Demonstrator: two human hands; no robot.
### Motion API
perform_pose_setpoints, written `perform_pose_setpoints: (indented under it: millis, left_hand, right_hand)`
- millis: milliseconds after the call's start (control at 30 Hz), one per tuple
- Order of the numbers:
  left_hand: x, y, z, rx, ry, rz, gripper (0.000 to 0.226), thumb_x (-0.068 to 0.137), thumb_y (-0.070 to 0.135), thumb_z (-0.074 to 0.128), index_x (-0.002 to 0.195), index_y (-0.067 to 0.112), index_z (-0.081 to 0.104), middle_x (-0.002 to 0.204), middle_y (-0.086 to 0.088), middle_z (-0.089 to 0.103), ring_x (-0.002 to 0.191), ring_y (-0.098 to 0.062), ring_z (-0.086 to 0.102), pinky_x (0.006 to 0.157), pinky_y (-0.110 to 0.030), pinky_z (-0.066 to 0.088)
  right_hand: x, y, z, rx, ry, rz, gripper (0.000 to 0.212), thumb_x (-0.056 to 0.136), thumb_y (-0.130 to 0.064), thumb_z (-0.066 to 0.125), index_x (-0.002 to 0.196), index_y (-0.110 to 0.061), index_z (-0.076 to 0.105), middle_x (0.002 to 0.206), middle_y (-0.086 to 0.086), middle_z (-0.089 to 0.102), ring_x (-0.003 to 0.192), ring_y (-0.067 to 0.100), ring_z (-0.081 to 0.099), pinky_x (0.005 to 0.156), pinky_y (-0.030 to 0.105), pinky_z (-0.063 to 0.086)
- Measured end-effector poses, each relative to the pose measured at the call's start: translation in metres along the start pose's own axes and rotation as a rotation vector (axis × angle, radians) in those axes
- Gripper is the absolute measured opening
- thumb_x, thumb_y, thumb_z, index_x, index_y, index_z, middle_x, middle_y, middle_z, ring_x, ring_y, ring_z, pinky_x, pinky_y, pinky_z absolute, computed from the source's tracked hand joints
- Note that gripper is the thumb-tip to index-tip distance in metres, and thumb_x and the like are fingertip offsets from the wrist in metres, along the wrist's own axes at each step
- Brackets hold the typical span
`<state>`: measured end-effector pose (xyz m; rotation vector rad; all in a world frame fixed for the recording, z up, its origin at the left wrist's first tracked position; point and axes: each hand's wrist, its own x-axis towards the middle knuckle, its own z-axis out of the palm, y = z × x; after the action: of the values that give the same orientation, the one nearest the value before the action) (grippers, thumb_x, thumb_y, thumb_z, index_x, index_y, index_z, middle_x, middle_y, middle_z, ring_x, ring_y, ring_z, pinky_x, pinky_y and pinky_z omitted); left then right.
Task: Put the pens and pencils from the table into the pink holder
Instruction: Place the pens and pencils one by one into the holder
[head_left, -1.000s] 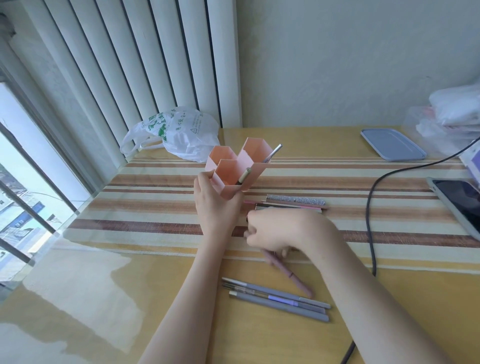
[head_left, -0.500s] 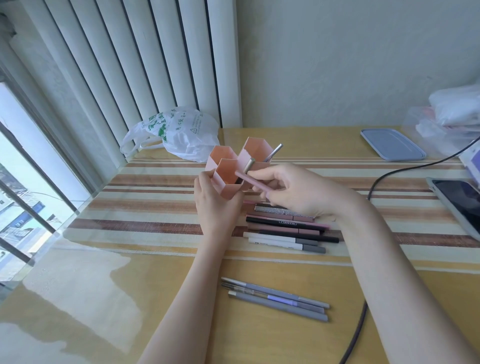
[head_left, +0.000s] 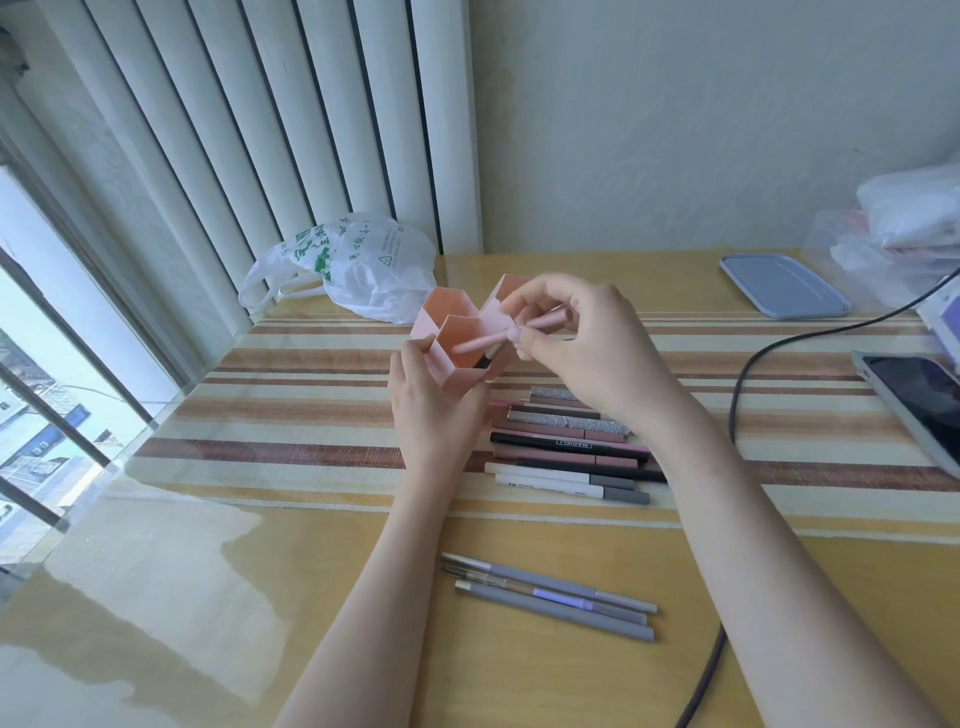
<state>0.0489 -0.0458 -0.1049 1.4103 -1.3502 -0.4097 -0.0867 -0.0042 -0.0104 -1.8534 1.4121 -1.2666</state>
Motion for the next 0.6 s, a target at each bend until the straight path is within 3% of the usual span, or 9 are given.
perform_pose_setpoints:
  millis: [100,233,333,400,500,600]
  left_hand:
    - [0.0,-0.001,0.0,0.008,0.003,0.027,0.05,0.068,0.016,0.071,0.111,0.014,0.045,0.102,0.006,0.043,0.106,-0.024,0.045,0.084,-0.037,0.039]
    - [-0.001,-0.001,0.0,0.013,0.006,0.057,0.049,0.069,0.015,0.069,0.111,0.015,0.045,0.103,0.006,0.044,0.106,-0.024,0.046,0.088,-0.042,0.042]
    - [-0.002,0.0,0.0,0.001,0.005,0.063,0.048,0.069,0.015,0.069,0.111,0.015,0.045,0.105,0.005,0.046,0.106,-0.021,0.044,0.09,-0.042,0.041]
    - [-0.002,0.0,0.001,-0.003,0.006,0.067,0.048,0.069,0.015,0.068,0.111,0.016,0.046,0.105,0.005,0.046,0.107,-0.021,0.044,0.091,-0.042,0.041]
    - [-0.002,0.0,0.001,-0.001,0.002,0.076,0.047,0.068,0.015,0.069,0.109,0.017,0.046,0.107,0.006,0.047,0.11,-0.022,0.044,0.091,-0.042,0.041]
    - [-0.003,0.001,0.0,-0.002,0.0,0.076,0.047,0.068,0.014,0.069,0.108,0.017,0.046,0.11,0.004,0.048,0.111,-0.022,0.044,0.091,-0.041,0.04]
  right_hand:
    - [0.0,0.002,0.002,0.067,0.126,-0.028,0.029,0.083,-0.003,0.07,0.102,-0.015,0.053,0.085,0.004,0.069,0.073,0.015,0.071,0.068,0.029,0.061]
    - [0.001,0.006,0.006,-0.026,0.281,-0.143,0.033,0.081,-0.012,0.076,0.089,-0.012,0.044,0.072,0.004,0.069,0.057,0.006,0.068,0.056,0.021,0.057]
    - [0.001,0.01,0.01,-0.102,0.315,-0.227,0.018,0.084,-0.014,0.072,0.084,-0.008,0.055,0.07,0.0,0.067,0.058,0.007,0.066,0.057,0.028,0.057]
    - [0.002,0.013,0.015,-0.148,0.327,-0.273,0.007,0.09,-0.012,0.064,0.095,-0.006,0.064,0.077,0.001,0.068,0.064,0.014,0.068,0.062,0.034,0.056]
    - [0.003,0.016,0.022,-0.145,0.283,-0.25,0.027,0.097,-0.008,0.051,0.124,-0.007,0.05,0.091,0.007,0.069,0.074,0.021,0.068,0.069,0.032,0.057]
    - [0.0,0.015,0.025,-0.09,0.29,-0.236,0.021,0.095,-0.008,0.055,0.111,-0.006,0.041,0.083,0.008,0.071,0.068,0.018,0.068,0.062,0.026,0.052]
